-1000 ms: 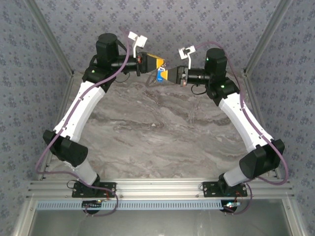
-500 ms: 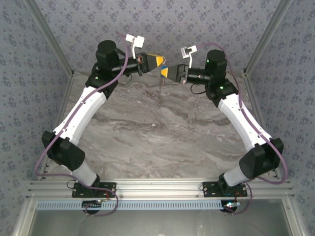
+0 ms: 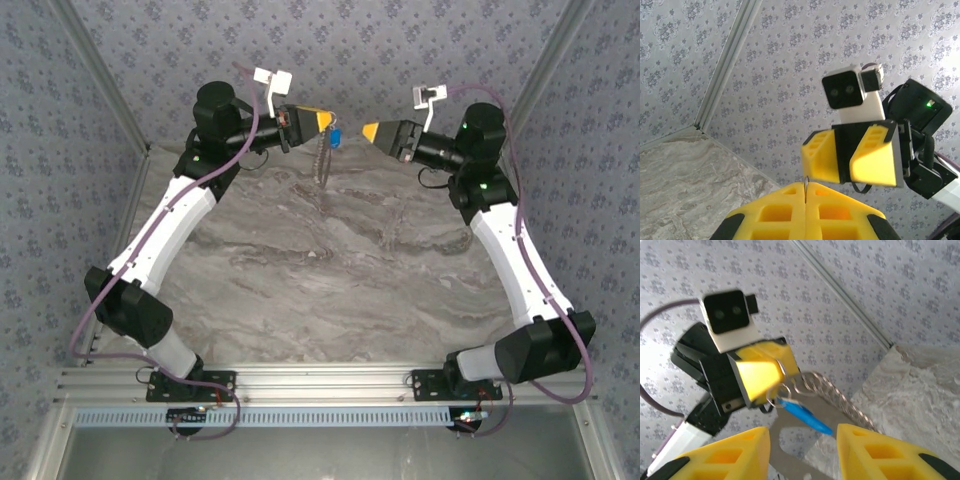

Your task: Put the keys on the keyring

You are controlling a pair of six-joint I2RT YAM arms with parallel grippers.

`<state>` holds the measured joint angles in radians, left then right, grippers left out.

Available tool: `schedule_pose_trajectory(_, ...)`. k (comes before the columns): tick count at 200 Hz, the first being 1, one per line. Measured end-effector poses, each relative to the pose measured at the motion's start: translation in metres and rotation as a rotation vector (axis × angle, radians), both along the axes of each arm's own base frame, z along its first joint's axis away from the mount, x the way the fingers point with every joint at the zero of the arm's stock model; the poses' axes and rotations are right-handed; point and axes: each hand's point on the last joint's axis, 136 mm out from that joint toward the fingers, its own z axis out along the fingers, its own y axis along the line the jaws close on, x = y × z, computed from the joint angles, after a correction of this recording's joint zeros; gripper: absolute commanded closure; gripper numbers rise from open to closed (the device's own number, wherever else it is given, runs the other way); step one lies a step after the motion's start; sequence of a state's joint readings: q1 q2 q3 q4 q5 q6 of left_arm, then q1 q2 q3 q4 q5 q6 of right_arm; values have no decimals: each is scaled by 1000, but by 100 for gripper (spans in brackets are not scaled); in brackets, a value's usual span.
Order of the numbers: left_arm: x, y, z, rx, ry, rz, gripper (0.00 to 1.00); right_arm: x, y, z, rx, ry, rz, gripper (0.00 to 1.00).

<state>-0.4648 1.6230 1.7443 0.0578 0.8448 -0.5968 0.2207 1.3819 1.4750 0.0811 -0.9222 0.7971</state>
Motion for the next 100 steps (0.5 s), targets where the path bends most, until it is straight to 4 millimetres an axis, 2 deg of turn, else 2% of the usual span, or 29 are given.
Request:
schedule_pose_trajectory(28, 0, 0, 0, -1, 4, -1, 100, 7, 7, 26, 37, -49, -5, 59)
schedule_pose_trajectory(45, 0, 0, 0, -3, 5, -1, 100, 11, 16, 35, 51, -63, 8, 59)
schedule_pose_trajectory(62, 0, 0, 1, -4, 2, -1, 100, 12, 28, 35, 57, -60, 27, 59)
schedule_pose_trajectory(100, -1, 0, 2, -6, 0, -1, 100, 14, 47, 24, 51, -28, 56, 62)
